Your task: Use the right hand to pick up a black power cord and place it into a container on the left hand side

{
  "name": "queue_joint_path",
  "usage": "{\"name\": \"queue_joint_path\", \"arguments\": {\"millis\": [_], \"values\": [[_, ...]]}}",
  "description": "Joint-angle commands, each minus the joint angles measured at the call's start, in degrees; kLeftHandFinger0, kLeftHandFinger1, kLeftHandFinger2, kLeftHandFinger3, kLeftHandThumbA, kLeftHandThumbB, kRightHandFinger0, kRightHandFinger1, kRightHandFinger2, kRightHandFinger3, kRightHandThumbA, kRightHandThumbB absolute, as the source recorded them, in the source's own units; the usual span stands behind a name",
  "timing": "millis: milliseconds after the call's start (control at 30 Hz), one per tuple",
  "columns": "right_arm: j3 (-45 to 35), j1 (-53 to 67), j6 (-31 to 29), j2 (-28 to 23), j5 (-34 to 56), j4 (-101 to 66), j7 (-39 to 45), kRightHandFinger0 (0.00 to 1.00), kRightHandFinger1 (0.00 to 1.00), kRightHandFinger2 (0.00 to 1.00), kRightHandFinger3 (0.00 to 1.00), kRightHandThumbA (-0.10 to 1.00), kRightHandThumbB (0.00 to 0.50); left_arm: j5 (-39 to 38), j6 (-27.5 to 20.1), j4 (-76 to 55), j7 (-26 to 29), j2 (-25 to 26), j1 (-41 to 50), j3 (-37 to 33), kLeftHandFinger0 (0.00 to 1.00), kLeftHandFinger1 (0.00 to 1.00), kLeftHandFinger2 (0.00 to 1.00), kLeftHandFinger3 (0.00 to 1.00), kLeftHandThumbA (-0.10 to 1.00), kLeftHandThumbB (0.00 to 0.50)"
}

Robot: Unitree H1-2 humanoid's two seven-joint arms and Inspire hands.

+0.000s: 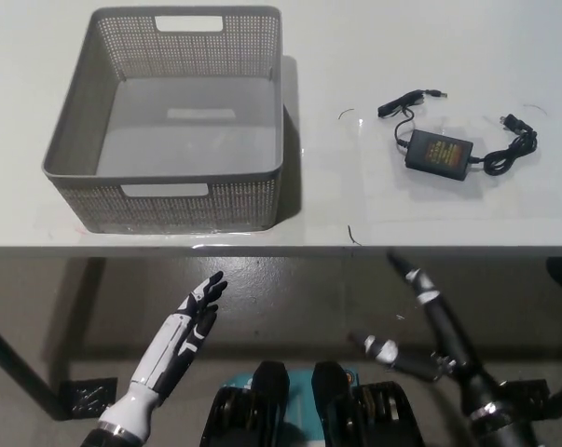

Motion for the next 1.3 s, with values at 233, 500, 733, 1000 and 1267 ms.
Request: {"name": "queue_joint_path", "arguments": {"millis": [233,500,733,1000,1267], "values": [[-8.11,-9.59,3.3,-4.62,-1.6,-7.45,-2.04,1.0,1.0,1.0,1.0,1.0,0.351,0.02,-3.55,-0.69,-2.72,2.04,-0.93,-0.58,1.0,1.0,1.0,1.0,1.0,0.355],[-7.92,-21.1,11.76,-11.56,-5.46,-4.87,2.22,1.0,1.0,1.0,1.0,0.99,0.38,0.11,-2.63,-2.16,-3.44,2.53,-0.44,-0.57,1.0,1.0,1.0,1.0,1.0,0.363],[-1.63,-35.09,14.98,-17.29,-12.23,7.85,4.84,1.0,1.0,1.0,1.0,0.9,0.465,0.96,-2.85,-2.78,-3.86,2.81,-0.71,-0.76,1.0,1.0,1.0,1.0,1.0,0.357],[7.41,-48.94,18.63,-18.78,-15.27,26.27,11.04,1.0,1.0,1.0,1.0,0.88,0.5,1.09,-1.82,-3.82,-4.22,2.81,-0.12,-0.79,1.0,1.0,1.0,1.0,1.0,0.341],[14.52,-55.44,20.71,-18.64,-16.19,38.29,18.67,1.0,1.0,1.0,1.0,0.8,0.5,1.49,-1.67,-4.89,-4.51,2.51,1.9,-1.13,1.0,1.0,1.0,1.0,1.0,0.347]]}}
